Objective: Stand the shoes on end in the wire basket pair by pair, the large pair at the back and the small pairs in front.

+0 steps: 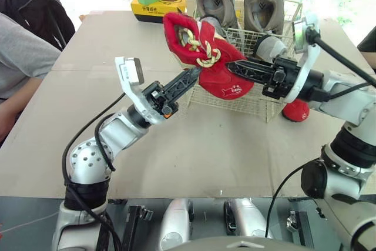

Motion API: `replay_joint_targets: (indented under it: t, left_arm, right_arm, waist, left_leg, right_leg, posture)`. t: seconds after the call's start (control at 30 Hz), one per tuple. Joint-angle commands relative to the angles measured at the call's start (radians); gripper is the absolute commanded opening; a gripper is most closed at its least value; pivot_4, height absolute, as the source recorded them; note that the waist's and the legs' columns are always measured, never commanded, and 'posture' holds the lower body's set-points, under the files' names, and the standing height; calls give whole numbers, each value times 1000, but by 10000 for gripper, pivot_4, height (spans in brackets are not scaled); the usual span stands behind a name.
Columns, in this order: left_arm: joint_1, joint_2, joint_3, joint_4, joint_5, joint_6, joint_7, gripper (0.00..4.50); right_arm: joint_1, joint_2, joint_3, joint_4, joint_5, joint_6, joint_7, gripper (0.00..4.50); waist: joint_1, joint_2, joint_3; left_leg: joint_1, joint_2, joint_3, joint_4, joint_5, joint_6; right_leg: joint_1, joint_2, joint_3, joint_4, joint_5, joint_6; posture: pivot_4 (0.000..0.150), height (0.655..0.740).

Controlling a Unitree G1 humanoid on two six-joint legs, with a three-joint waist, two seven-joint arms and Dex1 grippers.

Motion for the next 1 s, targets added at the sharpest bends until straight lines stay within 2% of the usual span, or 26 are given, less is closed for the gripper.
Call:
replay_joint_targets:
  t: [0.03, 0.07, 0.17, 0.2, 0.23, 0.3, 0.33, 0.4, 0.53, 0.6, 0.83, 1.0]
  left_arm:
    - [-29, 0, 22, 5, 22, 34, -42, 5291]
    - [-38, -2, 25, 8, 33, 38, -51, 2540]
    - [-62, 18, 39, 21, 85, 50, -79, 1697]
    - [-71, 36, 46, 29, 110, 54, -102, 1696]
    - [-86, 61, 59, 44, 145, 48, -135, 1695]
    - [-126, 122, 68, 79, 246, 19, -226, 1694]
    - [-149, 149, 70, 99, 291, 4, -267, 1694]
    - [-183, 173, 72, 130, 350, -12, -321, 1694]
    - [-337, 232, 12, 253, 586, -148, -514, 1694]
    - [-383, 234, -31, 307, 702, -252, -615, 1694]
    - [-546, 143, -94, 606, 997, -649, -824, 1694]
    - [-619, 82, -129, 881, 1131, -879, -931, 1694]
  right_arm:
    - [13, -15, 15, -43, 104, -59, -55, 1655]
    - [22, -20, 20, -44, 126, -74, -73, 1654]
    - [50, -46, 32, -75, 105, -160, -86, 1652]
    - [71, -73, 35, -105, 111, -184, -43, 11960]
    - [94, -105, 45, -142, 80, -219, -12, 15703]
    - [161, -167, 75, -221, -35, -333, 61, 26618]
    - [209, -204, 90, -264, -80, -382, 120, 30245]
    - [290, -276, 127, -319, -158, -469, 213, 30245]
    - [529, -339, 124, -418, -339, -697, 355, 30245]
    - [612, -350, 138, -439, -377, -760, 387, 30245]
    - [797, -389, 164, -497, -447, -862, 417, 30245]
    - [849, -406, 176, -507, -474, -896, 410, 30245]
  waist:
    - [-1, 0, 0]
    - [-1, 0, 0]
    - [-1, 0, 0]
    - [-1, 0, 0]
    - [1, 0, 0]
    - [2, 0, 0]
    - [4, 0, 0]
    - [6, 0, 0]
    - [16, 0, 1]
    - [14, 0, 0]
    - [9, 0, 1]
    - [11, 0, 0]
  left_leg:
    - [0, 0, 0, 0, 0, 0]
    - [0, 0, 0, 0, 0, 0]
    - [0, 0, 0, 0, 0, 0]
    - [0, 0, 0, 0, 0, 0]
    - [0, 0, 0, 0, 0, 0]
    - [-1, 0, -1, -1, 0, 0]
    - [0, 0, -1, -1, 0, 0]
    - [-1, -1, -2, -2, 0, 0]
    - [-1, 0, -1, -2, 0, 0]
    - [-1, -3, -2, -2, 0, 0]
    - [0, -3, -5, -1, 0, 0]
    - [-1, -4, -6, -1, 0, 0]
  right_leg:
    - [0, 0, 0, 0, 0, 0]
    - [0, 0, 0, 0, 0, 0]
    - [0, 0, 0, 0, 0, 0]
    - [0, 0, 0, 0, 0, 0]
    - [0, 0, 0, 0, 0, 0]
    - [0, 0, 0, -2, 0, 0]
    - [0, 0, 0, -2, 0, 0]
    - [0, 1, -2, -3, -1, 0]
    - [1, 1, -1, -4, -1, 0]
    - [3, 0, -6, -7, -1, 0]
    - [4, 0, -4, -7, -1, 0]
    - [5, 0, -5, -7, -1, 0]
  posture:
    - [1500, 7400]
    - [1500, 7400]
    - [1500, 7400]
    - [1500, 7400]
    - [1500, 7400]
    - [1500, 7400]
    - [1500, 7400]
    - [1500, 7400]
    - [1500, 7400]
    - [1500, 7400]
    - [1500, 7400]
    - [1500, 7400]
